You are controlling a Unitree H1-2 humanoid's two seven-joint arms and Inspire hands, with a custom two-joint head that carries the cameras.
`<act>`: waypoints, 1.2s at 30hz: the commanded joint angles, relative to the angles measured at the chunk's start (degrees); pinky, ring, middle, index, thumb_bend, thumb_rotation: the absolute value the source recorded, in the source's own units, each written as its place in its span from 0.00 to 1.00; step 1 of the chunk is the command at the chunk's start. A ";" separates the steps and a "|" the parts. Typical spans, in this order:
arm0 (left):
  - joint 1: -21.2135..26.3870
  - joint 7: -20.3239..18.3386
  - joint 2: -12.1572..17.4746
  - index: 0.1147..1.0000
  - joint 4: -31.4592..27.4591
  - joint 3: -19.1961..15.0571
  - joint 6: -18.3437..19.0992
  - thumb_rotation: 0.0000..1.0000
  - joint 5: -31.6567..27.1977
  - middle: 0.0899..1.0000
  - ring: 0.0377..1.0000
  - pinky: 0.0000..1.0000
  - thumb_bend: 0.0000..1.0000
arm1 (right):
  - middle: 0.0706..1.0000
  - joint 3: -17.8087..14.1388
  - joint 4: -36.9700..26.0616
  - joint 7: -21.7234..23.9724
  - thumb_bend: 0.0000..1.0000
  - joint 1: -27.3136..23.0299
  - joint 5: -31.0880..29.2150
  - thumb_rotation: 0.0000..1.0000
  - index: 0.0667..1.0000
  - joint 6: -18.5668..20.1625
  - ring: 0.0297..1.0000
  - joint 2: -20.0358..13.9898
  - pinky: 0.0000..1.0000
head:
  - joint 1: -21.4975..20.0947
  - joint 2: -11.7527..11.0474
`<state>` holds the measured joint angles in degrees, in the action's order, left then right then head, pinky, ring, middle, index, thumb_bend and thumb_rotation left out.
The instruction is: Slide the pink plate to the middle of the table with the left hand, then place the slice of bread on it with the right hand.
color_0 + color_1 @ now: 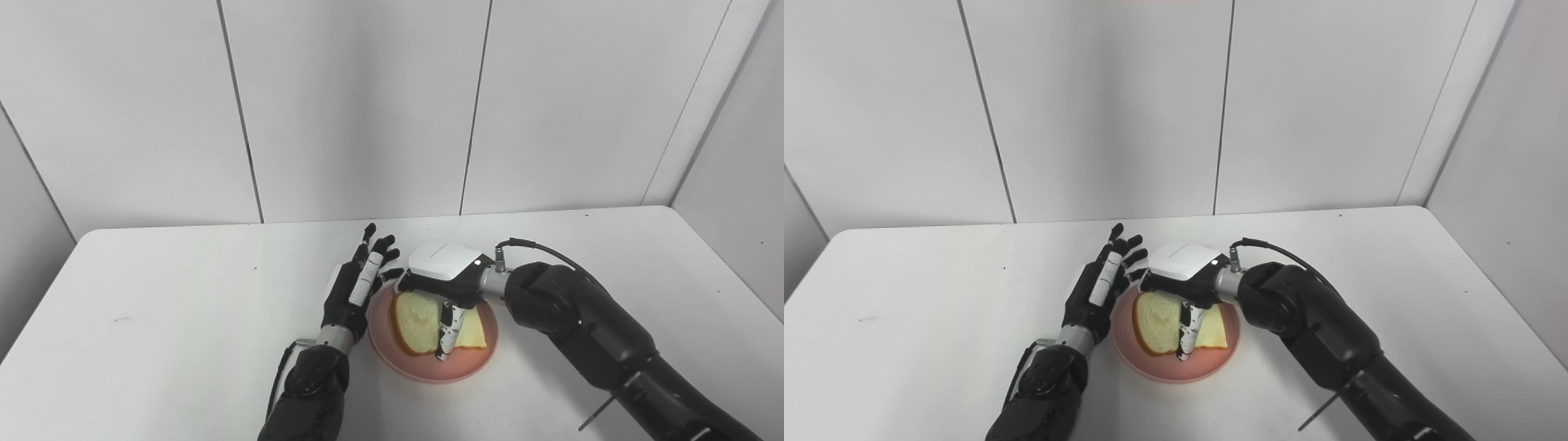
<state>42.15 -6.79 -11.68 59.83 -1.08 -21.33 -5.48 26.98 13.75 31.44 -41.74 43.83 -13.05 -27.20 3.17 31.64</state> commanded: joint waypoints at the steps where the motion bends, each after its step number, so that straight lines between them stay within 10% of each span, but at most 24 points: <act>1: -4.23 0.00 -0.07 1.00 2.25 -0.22 3.18 0.79 -0.36 0.91 0.88 0.75 0.92 | 0.43 -0.60 -0.59 -1.24 0.53 -3.22 -0.52 0.01 0.47 -1.64 0.42 -0.20 0.37 | 0.06 0.06; 4: -4.44 0.09 0.00 1.00 2.17 -0.21 3.24 0.79 -0.24 0.90 0.88 0.75 0.93 | 0.44 -0.13 -1.38 -0.26 0.53 -3.59 0.19 0.01 0.47 -1.33 0.48 -0.68 0.42 | -0.26 0.12; 5: -4.54 0.08 0.02 1.00 2.16 -0.18 3.14 0.79 -0.21 0.91 0.88 0.75 0.91 | 0.53 0.08 -1.60 -0.01 0.81 -3.73 0.51 0.13 0.53 -1.37 0.53 -0.85 0.46 | -0.31 0.14; 8: -4.88 0.13 0.00 1.00 2.04 -0.10 3.07 0.79 -0.10 0.91 0.88 0.76 0.89 | 0.63 0.37 -2.42 0.81 0.98 -4.09 0.87 0.21 0.60 -1.04 0.59 -1.22 0.51 | -0.53 0.20; 23: -4.91 0.08 0.02 1.00 1.99 0.24 2.85 0.79 0.17 0.89 0.87 0.73 0.90 | 0.81 -1.19 -6.11 10.30 1.00 -5.91 -4.29 0.37 0.70 0.75 0.84 -2.85 0.82 | -0.53 0.54; 36: -5.09 -0.31 0.16 1.00 1.75 0.12 3.37 0.79 -0.11 0.91 0.88 0.73 0.90 | 0.79 -2.87 -9.95 16.17 1.00 -6.78 -7.74 0.35 0.71 4.66 0.80 -3.29 0.72 | -0.88 0.68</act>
<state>41.37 -6.93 -11.64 58.90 -0.96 -20.72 -5.46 25.59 5.81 47.54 -44.68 37.07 -9.36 -29.67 2.20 32.26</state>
